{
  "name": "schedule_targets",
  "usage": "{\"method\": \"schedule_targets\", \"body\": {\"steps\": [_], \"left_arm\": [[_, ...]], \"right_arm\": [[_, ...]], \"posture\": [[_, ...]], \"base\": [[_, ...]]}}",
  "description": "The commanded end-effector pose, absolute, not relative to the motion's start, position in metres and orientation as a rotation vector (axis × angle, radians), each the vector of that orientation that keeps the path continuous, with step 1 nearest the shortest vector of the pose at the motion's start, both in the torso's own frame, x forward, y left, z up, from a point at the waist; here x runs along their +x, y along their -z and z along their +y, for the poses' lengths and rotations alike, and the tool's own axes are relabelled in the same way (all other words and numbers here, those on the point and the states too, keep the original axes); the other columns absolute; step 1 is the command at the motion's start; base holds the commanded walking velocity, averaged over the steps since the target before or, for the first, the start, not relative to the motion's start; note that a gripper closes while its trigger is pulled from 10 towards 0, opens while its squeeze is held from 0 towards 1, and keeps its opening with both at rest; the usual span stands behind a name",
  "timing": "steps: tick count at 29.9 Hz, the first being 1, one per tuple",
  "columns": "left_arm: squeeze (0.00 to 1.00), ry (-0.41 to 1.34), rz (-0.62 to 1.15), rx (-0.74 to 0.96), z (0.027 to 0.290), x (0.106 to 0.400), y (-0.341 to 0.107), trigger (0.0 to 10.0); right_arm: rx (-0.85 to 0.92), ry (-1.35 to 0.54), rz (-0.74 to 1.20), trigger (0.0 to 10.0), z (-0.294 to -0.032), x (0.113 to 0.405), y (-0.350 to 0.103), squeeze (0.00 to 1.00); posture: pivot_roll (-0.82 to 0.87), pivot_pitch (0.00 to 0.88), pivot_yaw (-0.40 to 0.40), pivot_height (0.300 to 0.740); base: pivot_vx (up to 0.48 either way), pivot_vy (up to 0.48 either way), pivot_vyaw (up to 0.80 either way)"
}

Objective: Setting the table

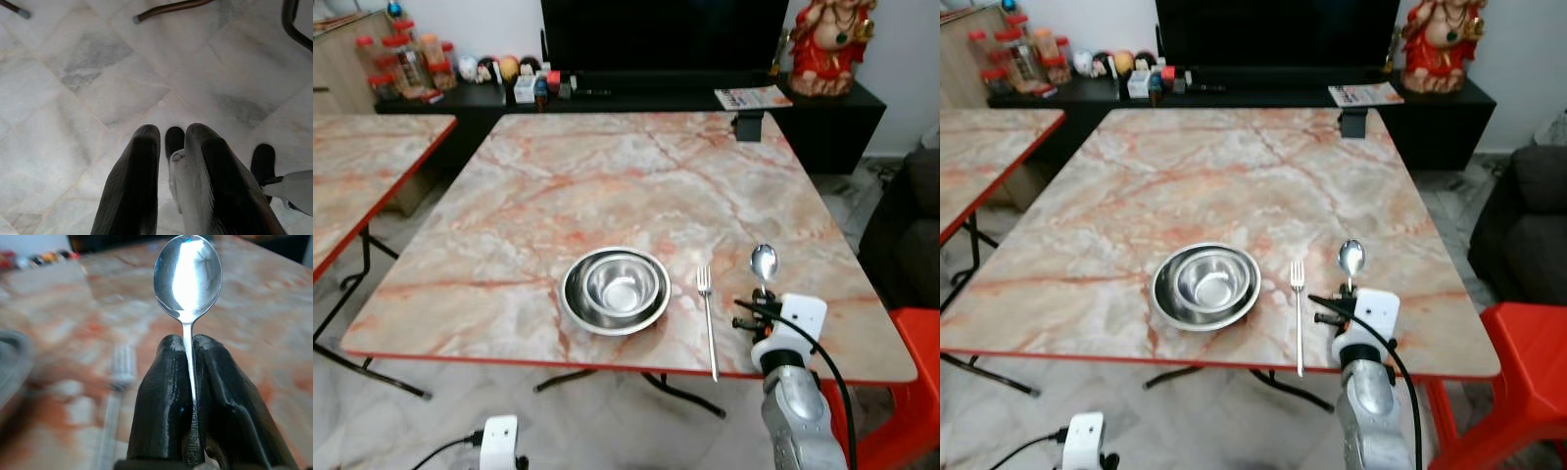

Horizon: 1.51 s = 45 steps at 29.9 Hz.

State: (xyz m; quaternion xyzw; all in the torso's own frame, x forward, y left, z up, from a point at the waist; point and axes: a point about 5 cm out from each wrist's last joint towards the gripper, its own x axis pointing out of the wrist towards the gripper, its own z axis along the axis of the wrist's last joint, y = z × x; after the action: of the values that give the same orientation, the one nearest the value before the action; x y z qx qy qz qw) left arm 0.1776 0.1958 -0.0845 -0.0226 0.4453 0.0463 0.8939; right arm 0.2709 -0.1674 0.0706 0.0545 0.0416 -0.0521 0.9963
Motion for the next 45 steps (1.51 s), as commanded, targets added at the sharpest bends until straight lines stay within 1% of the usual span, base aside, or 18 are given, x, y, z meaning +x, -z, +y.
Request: {"method": "schedule_targets", "body": {"steps": [1, 12, 13, 17, 20, 27, 31, 37, 41, 45], "left_arm": [[0.00, -0.097, 0.926, -0.038, 0.199, 0.177, 0.084, 10.0], [0.00, -0.090, 0.925, -0.029, 0.201, 0.179, 0.083, 10.0], [0.00, -0.086, 0.931, -0.028, 0.200, 0.178, 0.084, 10.0], [0.00, -0.061, 0.940, -0.005, 0.199, 0.176, 0.085, 10.0], [0.00, -0.067, 0.937, -0.010, 0.200, 0.176, 0.085, 10.0], [0.00, -0.080, 0.937, -0.009, 0.205, 0.175, 0.084, 10.0], [0.00, -0.077, 0.942, -0.009, 0.206, 0.173, 0.085, 10.0], [0.00, -0.068, 0.941, -0.012, 0.204, 0.174, 0.085, 10.0], [0.00, -0.064, 0.939, -0.013, 0.204, 0.175, 0.084, 10.0], [0.00, -0.062, 0.939, -0.014, 0.203, 0.176, 0.084, 10.0]], "right_arm": [[0.111, 0.083, 0.049, 10.0, -0.162, 0.277, -0.085, 0.00], [0.056, 0.131, 0.145, 10.0, -0.167, 0.293, -0.084, 0.00], [0.025, 0.136, 0.176, 10.0, -0.167, 0.299, -0.082, 0.00], [-0.020, 0.099, 0.220, 10.0, -0.163, 0.309, -0.084, 0.00], [-0.022, 0.074, 0.237, 10.0, -0.160, 0.310, -0.083, 0.00], [-0.035, 0.055, 0.294, 10.0, -0.155, 0.307, -0.074, 0.00], [-0.040, 0.079, 0.349, 10.0, -0.154, 0.301, -0.066, 0.00], [-0.042, 0.102, 0.363, 10.0, -0.156, 0.295, -0.063, 0.00], [-0.041, 0.119, 0.372, 10.0, -0.159, 0.288, -0.062, 0.00], [-0.046, 0.147, 0.367, 10.0, -0.170, 0.283, -0.062, 0.00]], "posture": [[-0.10, 0.000, 0.033, 0.740], [-0.10, 0.000, 0.043, 0.740], [-0.10, 0.000, 0.045, 0.740], [-0.09, 0.000, 0.043, 0.740], [-0.08, 0.000, 0.037, 0.740], [-0.08, 0.000, 0.033, 0.740], [-0.08, 0.000, 0.041, 0.740], [-0.08, 0.000, 0.043, 0.740], [-0.09, 0.000, 0.044, 0.740], [-0.09, 0.000, 0.048, 0.740]], "base": [[0.000, 0.000, 0.00], [0.000, 0.000, 0.00], [0.000, 0.000, 0.00], [0.000, 0.000, 0.00], [0.000, 0.000, 0.00], [0.000, 0.000, 0.00], [0.000, 0.000, 0.00], [0.000, 0.000, 0.00], [0.000, 0.000, 0.00], [0.000, 0.000, 0.00]]}}
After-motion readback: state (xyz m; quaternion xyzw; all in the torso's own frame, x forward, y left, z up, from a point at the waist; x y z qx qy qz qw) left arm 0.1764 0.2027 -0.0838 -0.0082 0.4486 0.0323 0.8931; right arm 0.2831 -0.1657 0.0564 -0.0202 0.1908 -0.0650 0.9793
